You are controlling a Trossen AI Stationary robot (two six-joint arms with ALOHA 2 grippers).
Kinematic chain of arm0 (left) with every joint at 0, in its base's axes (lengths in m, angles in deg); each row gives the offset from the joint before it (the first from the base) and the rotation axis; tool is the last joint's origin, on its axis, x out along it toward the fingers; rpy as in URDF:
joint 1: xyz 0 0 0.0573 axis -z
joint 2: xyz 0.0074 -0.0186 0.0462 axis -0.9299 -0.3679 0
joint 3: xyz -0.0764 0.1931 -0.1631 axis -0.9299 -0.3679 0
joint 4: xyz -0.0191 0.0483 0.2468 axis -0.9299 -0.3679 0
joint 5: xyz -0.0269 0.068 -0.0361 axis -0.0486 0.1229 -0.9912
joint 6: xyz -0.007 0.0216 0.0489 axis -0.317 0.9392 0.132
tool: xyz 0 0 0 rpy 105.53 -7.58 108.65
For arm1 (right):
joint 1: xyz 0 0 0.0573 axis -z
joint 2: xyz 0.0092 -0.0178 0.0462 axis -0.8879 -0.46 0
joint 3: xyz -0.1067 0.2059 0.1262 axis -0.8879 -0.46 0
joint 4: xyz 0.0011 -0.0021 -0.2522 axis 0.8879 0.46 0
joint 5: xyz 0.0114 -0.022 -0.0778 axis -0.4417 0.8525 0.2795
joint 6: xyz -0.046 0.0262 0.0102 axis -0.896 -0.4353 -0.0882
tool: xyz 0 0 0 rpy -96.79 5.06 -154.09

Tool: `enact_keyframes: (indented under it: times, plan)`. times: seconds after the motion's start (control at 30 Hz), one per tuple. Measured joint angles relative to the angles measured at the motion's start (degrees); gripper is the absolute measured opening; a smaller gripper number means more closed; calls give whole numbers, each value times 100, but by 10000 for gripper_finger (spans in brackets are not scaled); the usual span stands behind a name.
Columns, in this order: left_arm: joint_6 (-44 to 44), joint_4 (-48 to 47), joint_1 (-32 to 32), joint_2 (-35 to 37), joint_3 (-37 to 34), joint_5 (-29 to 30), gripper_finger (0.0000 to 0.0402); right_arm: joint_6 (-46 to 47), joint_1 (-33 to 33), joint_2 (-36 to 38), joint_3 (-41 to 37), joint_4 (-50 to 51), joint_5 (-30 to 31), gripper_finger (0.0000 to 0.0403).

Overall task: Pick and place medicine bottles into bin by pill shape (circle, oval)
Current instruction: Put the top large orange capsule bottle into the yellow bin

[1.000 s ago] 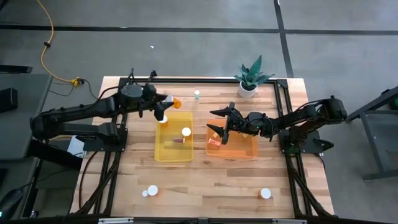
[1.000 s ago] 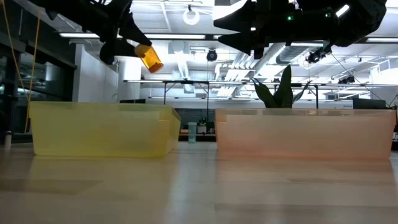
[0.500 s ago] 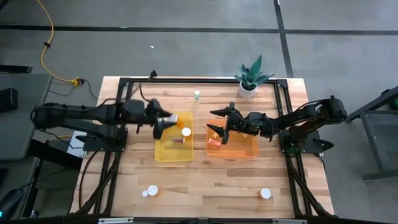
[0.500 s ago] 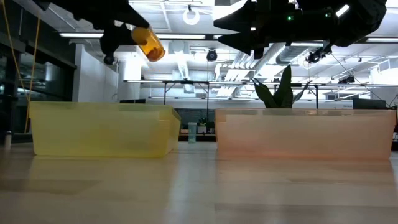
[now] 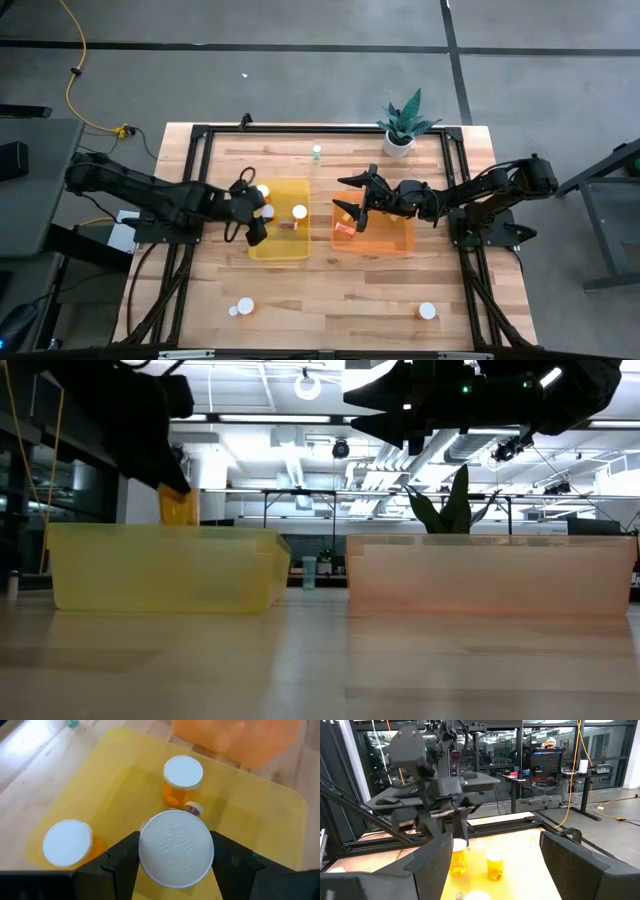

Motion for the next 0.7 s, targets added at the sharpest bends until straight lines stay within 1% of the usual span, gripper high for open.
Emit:
enact_keyframes:
  times: [0.17, 0.33, 0.5, 0.7]
  plan:
    - [31, 43, -99, -615, 2, 80, 197, 0, 0, 0, 0, -1, 0, 291]
    - [-118, 127, -224, -1169, 2, 166, 197, 0, 0, 0, 0, -1, 0, 291]
    - [-291, 181, -357, -1440, 2, 164, 197, 0, 0, 0, 0, 6, 0, 291]
    - [-263, 233, -369, -1516, 4, 169, 203, 0, 0, 0, 0, 20, 0, 291]
